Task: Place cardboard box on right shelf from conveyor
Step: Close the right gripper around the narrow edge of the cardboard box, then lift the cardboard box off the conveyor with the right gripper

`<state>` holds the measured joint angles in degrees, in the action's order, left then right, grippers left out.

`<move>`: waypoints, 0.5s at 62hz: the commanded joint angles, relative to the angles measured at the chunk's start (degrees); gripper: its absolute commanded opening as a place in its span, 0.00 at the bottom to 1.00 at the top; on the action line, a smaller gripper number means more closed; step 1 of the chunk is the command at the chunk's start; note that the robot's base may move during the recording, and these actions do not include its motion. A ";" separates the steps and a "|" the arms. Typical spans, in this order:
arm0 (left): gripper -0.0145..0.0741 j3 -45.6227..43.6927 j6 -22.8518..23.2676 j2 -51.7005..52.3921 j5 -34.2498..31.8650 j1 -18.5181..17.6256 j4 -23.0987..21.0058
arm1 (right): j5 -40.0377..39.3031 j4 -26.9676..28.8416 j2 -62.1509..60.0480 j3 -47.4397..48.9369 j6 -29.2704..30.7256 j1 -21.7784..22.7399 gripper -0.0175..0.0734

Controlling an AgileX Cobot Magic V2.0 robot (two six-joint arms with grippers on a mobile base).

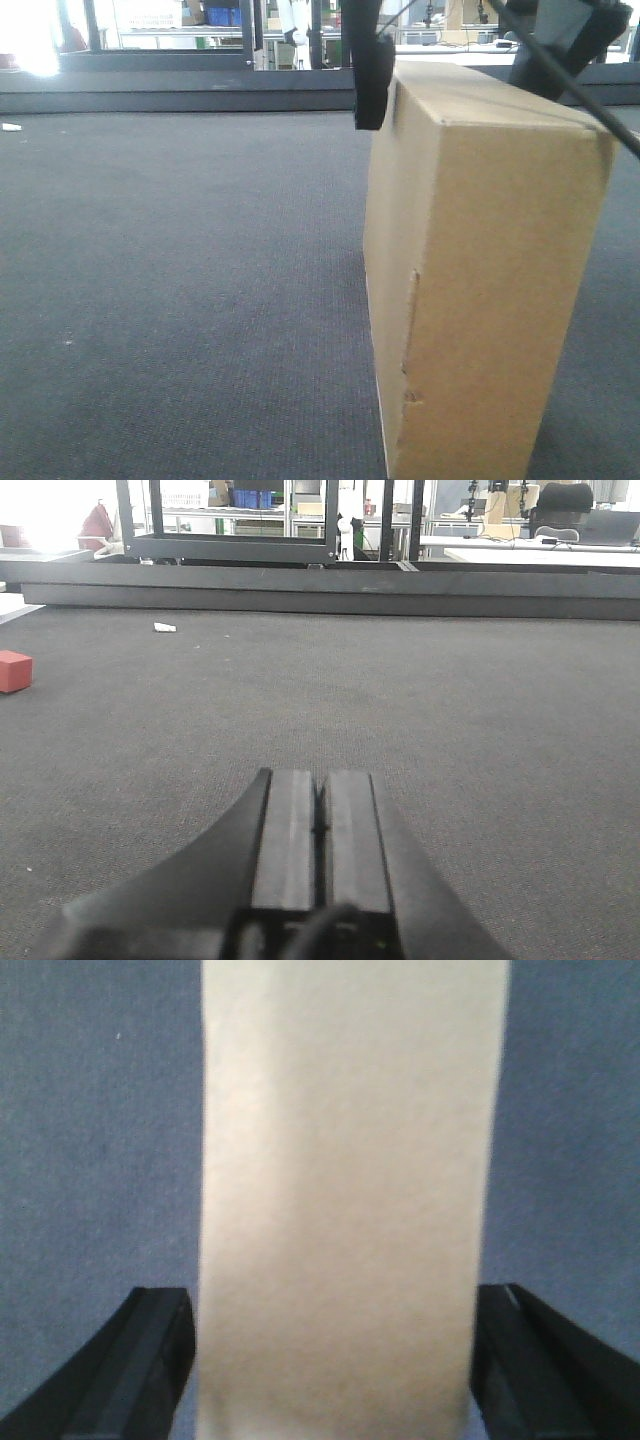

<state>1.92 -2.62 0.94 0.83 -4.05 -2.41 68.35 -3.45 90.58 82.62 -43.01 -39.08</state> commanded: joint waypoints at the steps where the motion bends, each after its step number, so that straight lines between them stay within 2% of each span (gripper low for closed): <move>1: 0.03 0.35 -0.01 0.34 -4.98 0.03 -0.27 | -0.52 0.27 -1.87 2.03 -0.14 0.06 0.89; 23: 0.03 0.35 -0.01 0.34 -4.98 0.03 -0.27 | 0.25 0.27 -1.81 2.03 -0.16 0.11 0.87; 27: 0.03 0.35 -0.01 0.34 -4.98 0.03 -0.27 | 0.50 0.27 -1.81 2.03 -0.16 0.11 0.79; 31: 0.03 0.35 -0.01 0.34 -4.98 0.03 -0.27 | 1.01 0.27 -1.81 2.03 -0.16 0.11 0.57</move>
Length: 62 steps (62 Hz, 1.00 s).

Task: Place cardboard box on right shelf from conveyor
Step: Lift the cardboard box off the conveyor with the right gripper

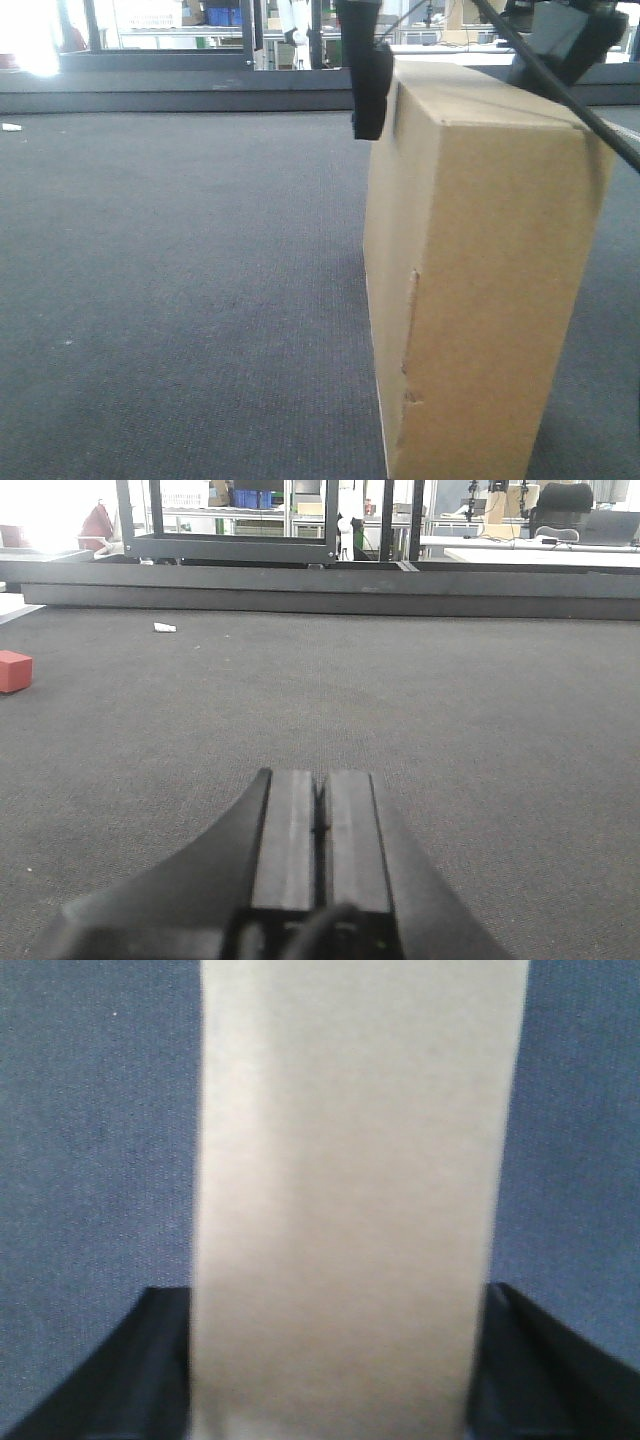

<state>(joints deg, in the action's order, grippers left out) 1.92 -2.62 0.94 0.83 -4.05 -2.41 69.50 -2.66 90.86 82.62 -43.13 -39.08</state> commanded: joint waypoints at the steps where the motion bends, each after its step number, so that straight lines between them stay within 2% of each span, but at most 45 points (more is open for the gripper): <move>1: 0.03 0.35 -0.01 0.34 -4.98 0.03 -0.27 | -0.06 -0.52 -2.08 2.03 -0.04 0.11 0.51; 6: 0.03 0.35 -0.01 0.34 -4.98 0.03 -0.27 | -0.06 -0.52 -2.40 2.28 -0.04 0.11 0.22; 12: 0.03 0.35 -0.01 0.34 -4.98 0.03 -0.27 | -0.41 -0.84 -3.69 2.34 0.02 0.57 0.31; 19: 0.03 0.35 -0.01 0.34 -4.98 0.03 -0.27 | -0.22 -1.19 -6.06 2.34 2.14 2.72 0.31; 32: 0.03 0.35 -0.01 0.34 -4.98 0.03 -0.27 | -2.95 -1.25 -12.63 0.10 14.20 9.13 0.31; 33: 0.03 0.35 -0.01 0.34 -4.98 0.03 -0.27 | -3.93 -1.25 -13.27 -0.44 15.19 9.73 0.31; 34: 0.03 0.35 -0.01 0.34 -4.98 0.03 -0.27 | -12.85 -0.26 -21.09 -8.44 23.63 17.60 0.31; 42: 0.03 0.35 -0.01 0.34 -4.98 0.03 -0.27 | -22.38 3.25 -27.82 -15.99 32.44 25.45 0.31; 47: 0.03 0.35 -0.01 0.34 -4.98 0.03 -0.27 | -29.37 6.10 -31.76 -20.69 39.99 30.96 0.31; 53: 0.03 0.35 -0.01 0.34 -4.98 0.03 -0.27 | -37.68 8.63 -35.28 -25.29 45.74 36.32 0.31; 62: 0.03 0.35 -0.01 0.34 -4.98 0.03 -0.27 | -47.00 8.78 -40.22 -31.44 47.82 41.30 0.31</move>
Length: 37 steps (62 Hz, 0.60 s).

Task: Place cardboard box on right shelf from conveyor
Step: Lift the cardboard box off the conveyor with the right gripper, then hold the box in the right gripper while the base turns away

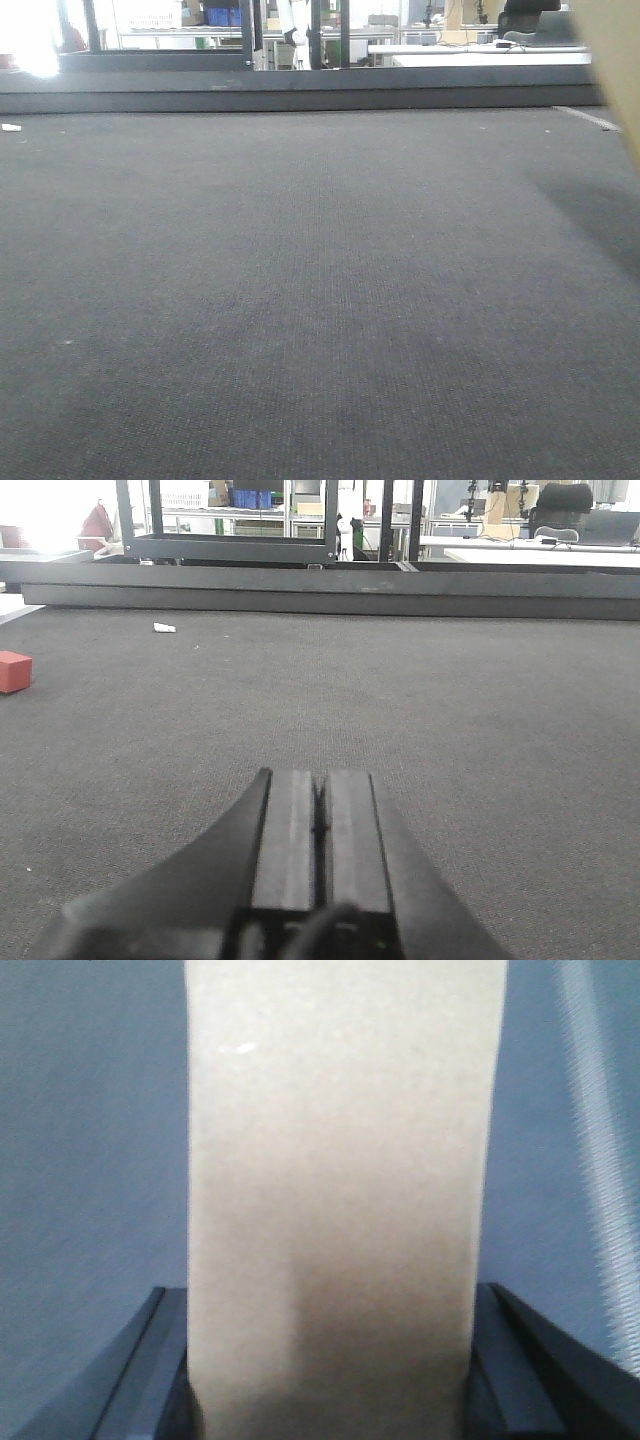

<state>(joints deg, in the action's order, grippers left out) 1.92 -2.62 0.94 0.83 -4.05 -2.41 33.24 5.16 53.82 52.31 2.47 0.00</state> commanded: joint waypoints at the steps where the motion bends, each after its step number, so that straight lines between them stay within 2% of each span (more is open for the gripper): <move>1: 0.03 0.35 -0.01 0.34 -4.98 0.03 -0.27 | -11.37 0.96 -3.63 -1.67 2.22 2.47 0.31; 22: 0.03 0.35 -0.01 0.34 -4.98 0.03 -0.27 | -22.85 0.96 -17.27 -13.69 2.22 3.21 0.31; 37: 0.03 0.35 -0.01 0.34 -4.98 0.03 -0.27 | -23.69 0.96 -30.83 -20.74 2.22 3.21 0.31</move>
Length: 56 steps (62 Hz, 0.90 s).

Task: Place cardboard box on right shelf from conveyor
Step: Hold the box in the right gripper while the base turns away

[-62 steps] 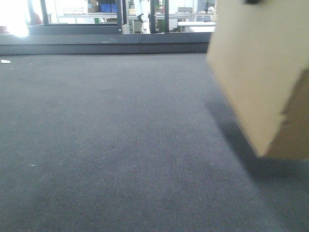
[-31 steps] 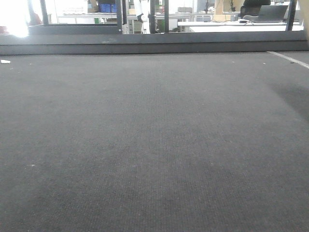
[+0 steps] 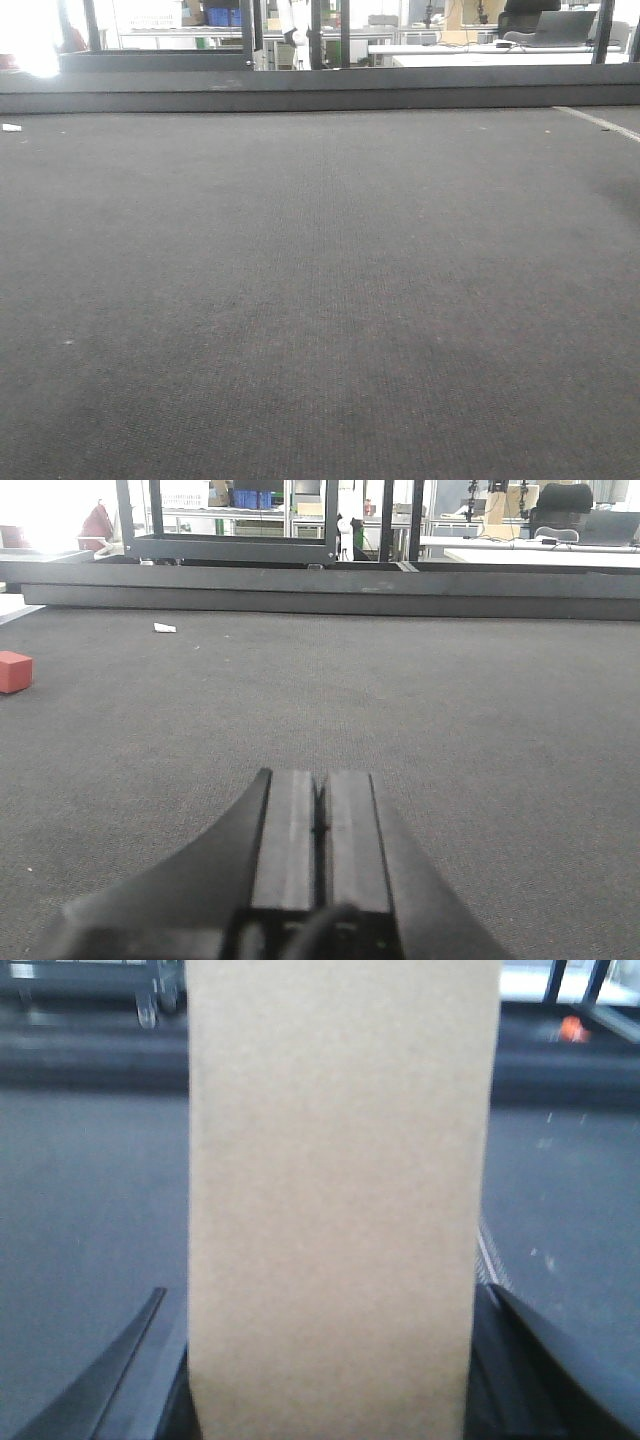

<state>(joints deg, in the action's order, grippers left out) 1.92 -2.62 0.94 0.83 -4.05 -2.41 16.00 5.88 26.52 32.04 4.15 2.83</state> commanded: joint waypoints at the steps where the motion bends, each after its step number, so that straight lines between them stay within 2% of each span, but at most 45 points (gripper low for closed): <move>1: 0.03 0.35 -0.01 0.34 -4.98 0.03 -0.27 | -6.45 0.24 -4.78 -1.10 0.55 0.39 0.31; 21: 0.03 0.35 -0.01 0.34 -4.98 0.03 -0.27 | -6.38 0.24 -18.68 -5.33 0.55 0.39 0.31; 56: 0.03 0.35 -0.01 0.34 -4.98 0.03 -0.27 | -6.37 0.24 -18.87 -5.33 0.55 0.39 0.31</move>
<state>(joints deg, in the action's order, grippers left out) 1.92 -2.62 0.94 0.83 -4.05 -2.41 15.99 5.92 7.05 25.17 4.25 2.83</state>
